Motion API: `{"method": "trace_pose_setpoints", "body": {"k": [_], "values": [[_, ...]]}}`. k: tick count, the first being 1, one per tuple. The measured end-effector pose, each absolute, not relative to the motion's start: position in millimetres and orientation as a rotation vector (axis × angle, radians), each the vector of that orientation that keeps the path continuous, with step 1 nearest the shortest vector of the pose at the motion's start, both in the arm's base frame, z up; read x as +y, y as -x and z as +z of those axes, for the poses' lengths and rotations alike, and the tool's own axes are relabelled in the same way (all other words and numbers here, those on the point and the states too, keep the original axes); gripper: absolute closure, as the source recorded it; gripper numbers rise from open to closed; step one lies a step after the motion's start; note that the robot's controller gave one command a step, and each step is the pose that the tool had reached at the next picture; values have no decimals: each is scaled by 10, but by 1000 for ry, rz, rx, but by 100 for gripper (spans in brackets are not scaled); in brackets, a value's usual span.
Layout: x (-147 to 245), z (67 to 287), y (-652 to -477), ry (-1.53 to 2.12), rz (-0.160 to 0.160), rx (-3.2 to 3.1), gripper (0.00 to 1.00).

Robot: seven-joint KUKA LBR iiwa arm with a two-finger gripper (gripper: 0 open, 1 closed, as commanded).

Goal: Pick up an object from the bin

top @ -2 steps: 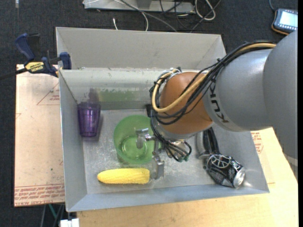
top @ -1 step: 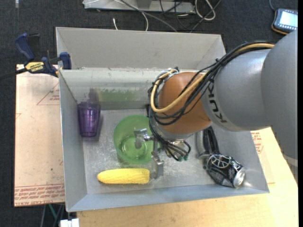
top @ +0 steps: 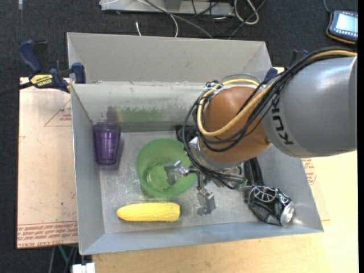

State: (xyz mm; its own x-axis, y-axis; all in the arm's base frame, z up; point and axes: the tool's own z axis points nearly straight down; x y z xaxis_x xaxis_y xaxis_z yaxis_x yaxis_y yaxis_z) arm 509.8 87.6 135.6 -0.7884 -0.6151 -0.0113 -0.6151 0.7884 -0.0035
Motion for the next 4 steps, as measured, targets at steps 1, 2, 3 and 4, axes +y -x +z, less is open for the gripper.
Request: {"method": "trace_pose_setpoints", "body": {"k": [1, 2, 3, 4], "values": [[1365, 672, -5129, 722, 7, 3050, 0], [1114, 780, -5388, 1066, -9, 2915, 100], [1114, 780, -5388, 1066, -9, 2915, 100], [1119, 821, -5432, 1538, -17, 2695, 0]]}}
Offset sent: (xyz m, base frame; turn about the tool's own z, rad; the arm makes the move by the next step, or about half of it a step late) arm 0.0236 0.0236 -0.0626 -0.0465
